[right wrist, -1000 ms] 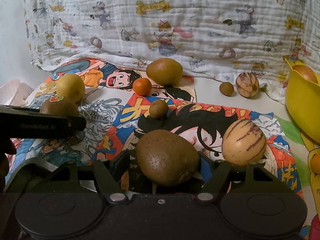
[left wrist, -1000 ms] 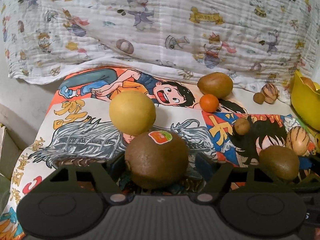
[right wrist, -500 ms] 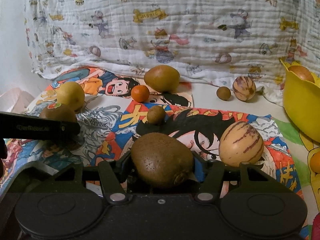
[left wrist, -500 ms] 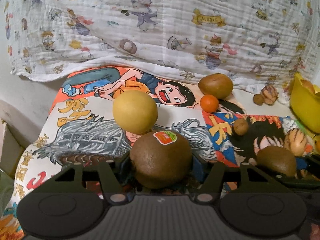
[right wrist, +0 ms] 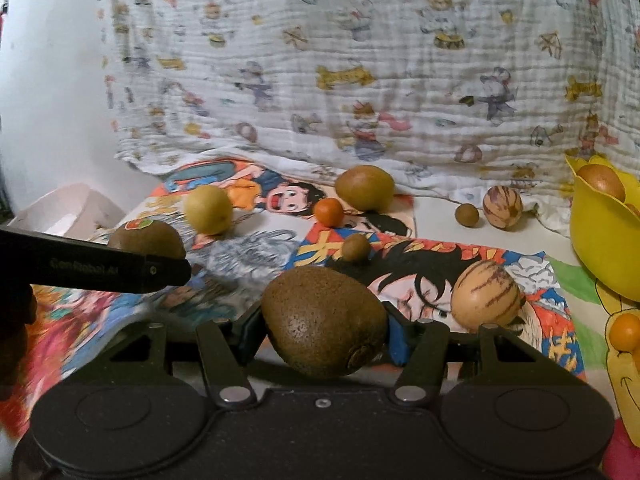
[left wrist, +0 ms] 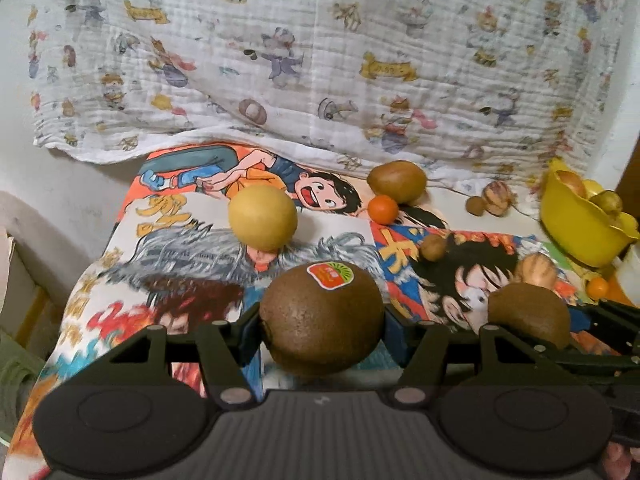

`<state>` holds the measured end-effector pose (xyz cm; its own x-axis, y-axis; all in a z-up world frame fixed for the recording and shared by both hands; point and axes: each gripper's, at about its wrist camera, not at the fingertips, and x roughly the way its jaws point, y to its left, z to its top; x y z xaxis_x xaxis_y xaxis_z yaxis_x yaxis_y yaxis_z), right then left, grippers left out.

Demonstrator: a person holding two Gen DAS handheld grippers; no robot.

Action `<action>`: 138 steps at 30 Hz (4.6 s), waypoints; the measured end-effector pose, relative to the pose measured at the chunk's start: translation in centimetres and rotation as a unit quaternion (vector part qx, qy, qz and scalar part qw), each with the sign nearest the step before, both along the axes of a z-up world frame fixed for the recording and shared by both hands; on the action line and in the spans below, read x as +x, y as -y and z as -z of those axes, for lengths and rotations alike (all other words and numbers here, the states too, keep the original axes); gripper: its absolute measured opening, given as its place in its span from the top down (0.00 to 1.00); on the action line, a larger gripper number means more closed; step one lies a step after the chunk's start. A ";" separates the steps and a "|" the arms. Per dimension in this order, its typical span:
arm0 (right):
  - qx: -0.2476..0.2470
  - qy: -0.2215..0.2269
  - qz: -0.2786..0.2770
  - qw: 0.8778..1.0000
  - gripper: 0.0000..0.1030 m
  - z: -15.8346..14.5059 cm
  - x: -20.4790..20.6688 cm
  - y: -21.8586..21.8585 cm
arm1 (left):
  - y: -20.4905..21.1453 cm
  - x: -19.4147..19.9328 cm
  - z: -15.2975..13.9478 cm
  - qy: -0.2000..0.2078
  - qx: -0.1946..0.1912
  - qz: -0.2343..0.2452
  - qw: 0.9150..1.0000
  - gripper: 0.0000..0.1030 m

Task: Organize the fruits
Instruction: 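Carry both held kiwis over the dark baking tray, then lower the kiwis into the tray and open both tools, then move the left tool to a striped pepino while the right tool reaches an orange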

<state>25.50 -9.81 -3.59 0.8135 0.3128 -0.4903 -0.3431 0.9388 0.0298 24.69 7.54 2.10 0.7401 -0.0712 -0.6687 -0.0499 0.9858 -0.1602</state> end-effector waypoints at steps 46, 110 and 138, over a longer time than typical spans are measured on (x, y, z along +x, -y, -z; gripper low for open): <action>-0.040 -0.050 -0.096 0.993 0.39 2.7 -14.0 1.6 | 3.8 -16.0 1.7 -0.025 -0.007 0.073 0.997 0.36; -0.100 -0.003 0.015 0.995 0.01 -3.8 1.3 8.3 | 3.7 3.9 -5.3 0.008 0.068 0.187 0.980 0.01; -0.155 -0.004 0.038 0.987 0.01 0.8 4.7 6.9 | 8.7 11.9 1.5 -0.004 0.042 0.256 0.966 0.01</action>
<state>30.25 -16.71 -4.34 0.8242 0.0859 -0.5597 -0.2731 0.9262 -0.2599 36.59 -1.19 0.56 0.6170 -0.3719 -0.6936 0.4462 0.8913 -0.0810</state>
